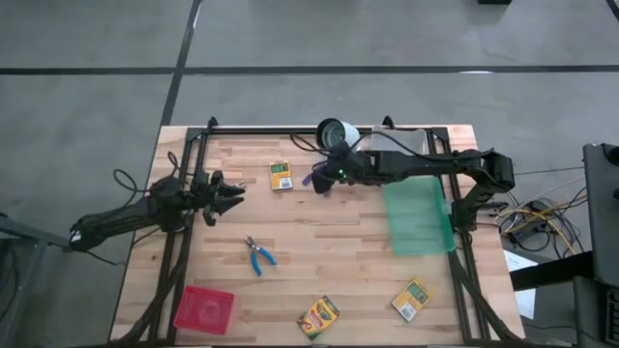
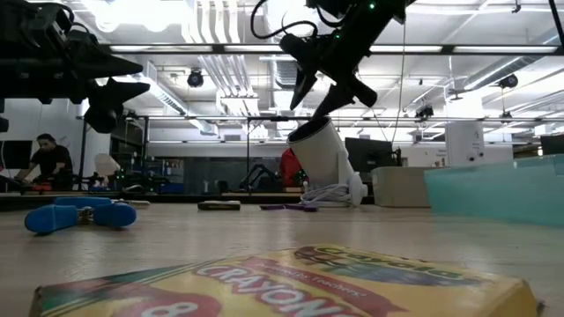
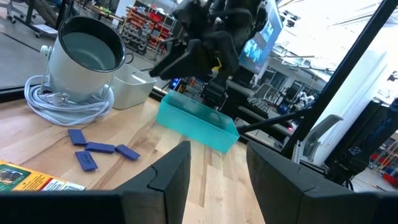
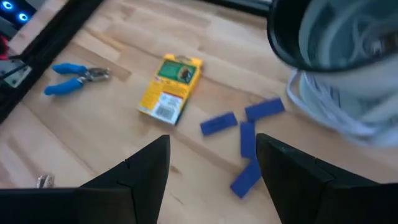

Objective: Pick & Place School Supplies
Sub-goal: Put the blue eraser into the gray bin

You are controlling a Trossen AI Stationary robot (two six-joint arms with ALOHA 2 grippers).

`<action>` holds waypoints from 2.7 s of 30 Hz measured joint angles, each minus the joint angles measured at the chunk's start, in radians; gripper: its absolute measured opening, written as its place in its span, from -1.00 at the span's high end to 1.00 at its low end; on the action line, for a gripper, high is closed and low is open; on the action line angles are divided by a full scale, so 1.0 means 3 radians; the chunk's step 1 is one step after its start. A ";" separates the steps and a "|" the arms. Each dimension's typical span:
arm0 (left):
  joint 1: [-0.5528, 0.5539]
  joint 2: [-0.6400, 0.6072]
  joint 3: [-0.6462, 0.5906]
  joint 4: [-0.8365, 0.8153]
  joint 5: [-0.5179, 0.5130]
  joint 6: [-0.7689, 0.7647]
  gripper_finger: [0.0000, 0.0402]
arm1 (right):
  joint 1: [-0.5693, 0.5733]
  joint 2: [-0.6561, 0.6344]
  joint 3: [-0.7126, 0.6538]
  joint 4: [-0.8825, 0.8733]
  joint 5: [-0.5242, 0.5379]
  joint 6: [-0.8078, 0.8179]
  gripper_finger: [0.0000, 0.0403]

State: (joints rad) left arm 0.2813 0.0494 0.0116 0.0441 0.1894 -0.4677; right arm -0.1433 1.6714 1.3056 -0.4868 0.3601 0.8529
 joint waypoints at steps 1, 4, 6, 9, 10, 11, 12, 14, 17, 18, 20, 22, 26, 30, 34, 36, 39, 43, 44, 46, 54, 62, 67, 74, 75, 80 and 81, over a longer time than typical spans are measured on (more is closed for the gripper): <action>0.0000 -0.0001 0.0000 0.0000 -0.0001 0.0000 0.19 | -0.0006 0.0000 0.0000 -0.0060 -0.0009 0.0109 -0.15; 0.0001 0.0000 0.0000 0.0000 -0.0001 0.0000 0.19 | -0.0015 0.0001 -0.0003 -0.0228 -0.0017 0.0414 -0.14; 0.0000 -0.0001 0.0000 0.0000 0.0000 0.0001 0.19 | -0.0014 0.0033 -0.0004 -0.0280 -0.0060 0.0484 -0.14; 0.0001 0.0000 0.0000 0.0000 -0.0001 0.0000 0.19 | -0.0007 0.0076 -0.0011 -0.0293 -0.0142 0.0508 -0.14; 0.0001 0.0000 0.0000 0.0000 0.0000 0.0000 0.19 | -0.0011 0.0117 -0.0009 -0.0264 -0.0144 0.0558 -0.14; 0.0001 0.0000 0.0000 0.0000 0.0000 0.0000 0.19 | -0.0015 0.0140 -0.0001 -0.0238 -0.0170 0.0623 -0.13; 0.0000 0.0000 0.0000 0.0000 -0.0001 0.0001 0.19 | -0.0034 0.0153 -0.0002 -0.0268 -0.0224 0.0681 -0.13; 0.0001 0.0003 0.0000 0.0000 -0.0001 0.0000 0.19 | -0.0042 0.0236 -0.0012 -0.0283 -0.0246 0.0715 -0.11; 0.0001 0.0001 0.0000 0.0000 -0.0001 -0.0001 0.19 | -0.0041 0.0296 -0.0016 -0.0240 -0.0241 0.0737 -0.11; 0.0001 0.0004 0.0000 0.0000 0.0000 0.0000 0.19 | -0.0037 0.0338 -0.0013 -0.0181 -0.0219 0.0738 -0.11; 0.0000 0.0001 0.0000 0.0000 -0.0001 0.0001 0.19 | -0.0037 0.0372 0.0003 -0.0118 -0.0207 0.0769 -0.11; 0.0001 0.0010 0.0000 0.0001 -0.0001 0.0000 0.19 | -0.0039 0.0454 -0.0013 -0.0139 -0.0192 0.0843 -0.11; 0.0000 0.0020 0.0000 -0.0009 -0.0001 0.0001 0.19 | -0.0044 0.0565 -0.0009 -0.0112 -0.0231 0.0897 -0.11; 0.0000 0.0030 0.0000 -0.0022 -0.0005 0.0001 0.19 | -0.0044 0.0665 -0.0008 -0.0139 -0.0243 0.0891 -0.11; 0.0001 0.0046 0.0000 -0.0025 -0.0005 0.0000 0.19 | -0.0052 0.0705 -0.0008 -0.0240 -0.0242 0.0899 -0.11; 0.0001 0.0056 0.0000 -0.0024 -0.0005 0.0000 0.19 | -0.0049 0.0750 -0.0007 -0.0262 -0.0241 0.0925 -0.11; 0.0001 0.0062 0.0001 -0.0024 -0.0005 -0.0001 0.19 | -0.0047 0.0793 -0.0015 -0.0280 -0.0244 0.0929 -0.11; 0.0001 0.0063 0.0000 -0.0024 -0.0005 0.0001 0.19 | -0.0047 0.0910 -0.0010 -0.0227 -0.0258 0.0940 -0.11; 0.0001 0.0065 0.0001 -0.0024 -0.0003 0.0000 0.19 | -0.0047 0.0956 -0.0009 -0.0202 -0.0264 0.0949 -0.11; 0.0000 0.0064 0.0000 -0.0024 -0.0004 0.0000 0.19 | -0.0047 0.1035 0.0005 -0.0197 -0.0300 0.0968 -0.11; 0.0001 0.0065 0.0000 -0.0023 -0.0004 -0.0001 0.19 | -0.0083 0.1122 0.0090 -0.0210 -0.0304 0.0976 -0.11; 0.0001 0.0065 0.0000 -0.0024 -0.0003 0.0000 0.19 | -0.0079 0.1141 0.0083 -0.0210 -0.0307 0.1186 -0.11; 0.0000 0.0064 0.0000 -0.0024 -0.0003 -0.0001 0.19 | -0.0077 0.1141 0.0080 -0.0208 -0.0318 0.1211 -0.11; 0.0001 0.0064 0.0000 -0.0024 -0.0003 0.0000 0.19 | -0.0077 0.1141 0.0072 -0.0196 -0.0320 0.1274 -0.11; 0.0000 0.0064 0.0000 -0.0024 -0.0003 0.0001 0.19 | -0.0077 0.1141 0.0070 -0.0193 -0.0320 0.1274 -0.11; 0.0001 0.0064 0.0000 -0.0024 -0.0003 -0.0001 0.19 | -0.0076 0.1141 0.0069 -0.0193 -0.0270 0.1193 -0.11; 0.0000 0.0064 0.0001 -0.0024 -0.0003 0.0001 0.19 | -0.0076 0.1141 0.0077 -0.0212 -0.0249 0.1182 -0.11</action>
State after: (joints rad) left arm 0.2813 0.0685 0.0119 0.0368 0.1886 -0.4675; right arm -0.1661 2.0136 1.3287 -0.5504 0.2853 1.2076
